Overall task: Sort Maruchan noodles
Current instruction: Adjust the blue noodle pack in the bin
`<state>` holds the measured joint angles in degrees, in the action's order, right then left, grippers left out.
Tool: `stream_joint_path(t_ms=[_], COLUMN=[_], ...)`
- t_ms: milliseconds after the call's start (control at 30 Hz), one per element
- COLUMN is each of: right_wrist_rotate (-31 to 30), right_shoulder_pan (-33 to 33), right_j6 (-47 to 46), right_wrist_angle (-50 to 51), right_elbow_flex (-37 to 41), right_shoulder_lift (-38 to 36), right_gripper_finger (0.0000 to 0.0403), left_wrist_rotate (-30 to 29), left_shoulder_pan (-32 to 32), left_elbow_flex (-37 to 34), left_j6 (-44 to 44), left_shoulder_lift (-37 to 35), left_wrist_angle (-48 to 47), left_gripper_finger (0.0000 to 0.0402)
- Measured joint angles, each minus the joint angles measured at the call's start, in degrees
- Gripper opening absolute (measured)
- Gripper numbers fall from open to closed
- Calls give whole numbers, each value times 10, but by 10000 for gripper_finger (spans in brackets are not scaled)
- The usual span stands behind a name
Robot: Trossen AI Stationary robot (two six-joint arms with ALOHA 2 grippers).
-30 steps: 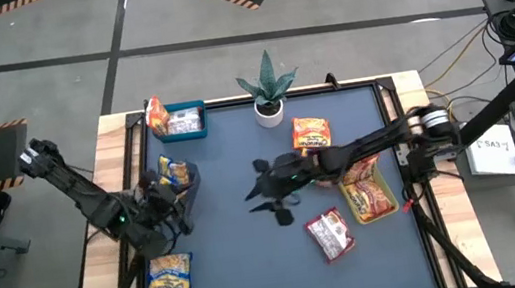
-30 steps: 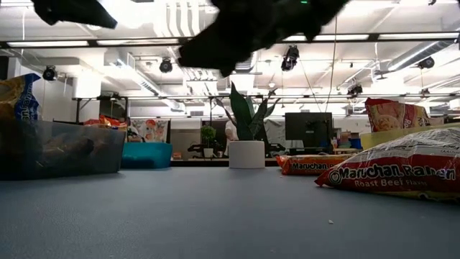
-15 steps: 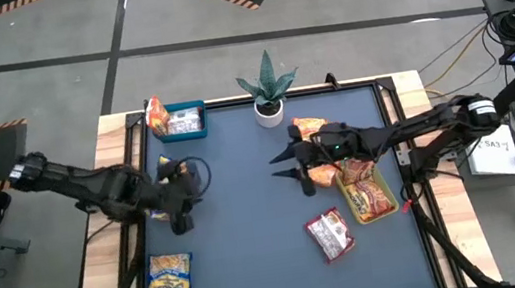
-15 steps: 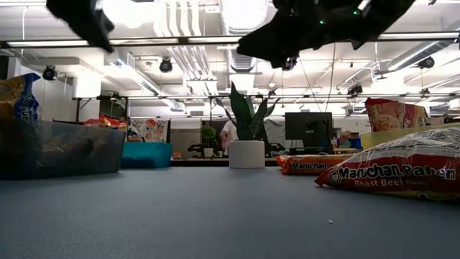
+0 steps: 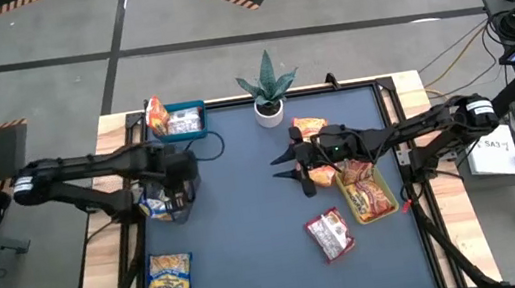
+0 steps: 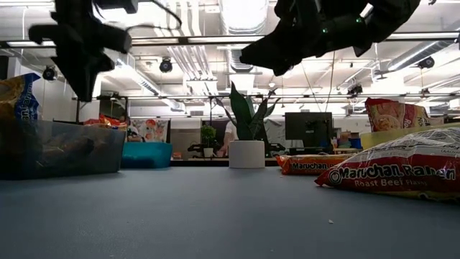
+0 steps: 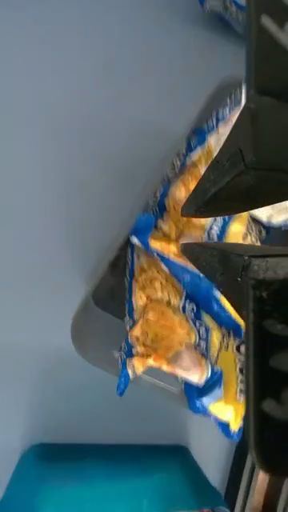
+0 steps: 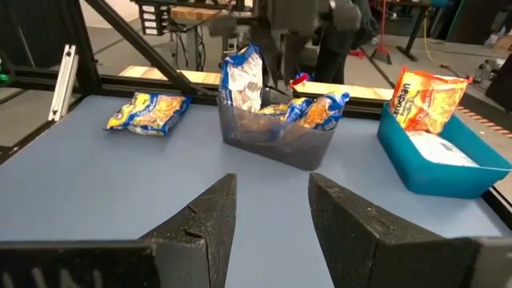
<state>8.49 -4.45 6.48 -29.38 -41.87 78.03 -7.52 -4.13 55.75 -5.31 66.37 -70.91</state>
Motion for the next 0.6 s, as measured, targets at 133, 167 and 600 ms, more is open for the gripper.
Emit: stream_joint_path(t_ms=[133, 167, 600], right_wrist_rotate=[5, 5, 6], right_shoulder_pan=[0, 0, 1], right_j6=[-5, -6, -18], right_wrist_angle=[-1, -1, 6], right_elbow_flex=[0, 0, 10], right_shoulder_lift=[0, 0, 1], right_gripper_finger=[146, 146, 146], left_wrist_rotate=[7, 8, 6], left_shoulder_pan=[-38, -45, -74], left_elbow_flex=[0, 0, -35], left_j6=[52, 59, 132], left_shoulder_lift=[36, 45, 129], left_wrist_angle=[-1, -1, 11], left_gripper_finger=[73, 82, 139])
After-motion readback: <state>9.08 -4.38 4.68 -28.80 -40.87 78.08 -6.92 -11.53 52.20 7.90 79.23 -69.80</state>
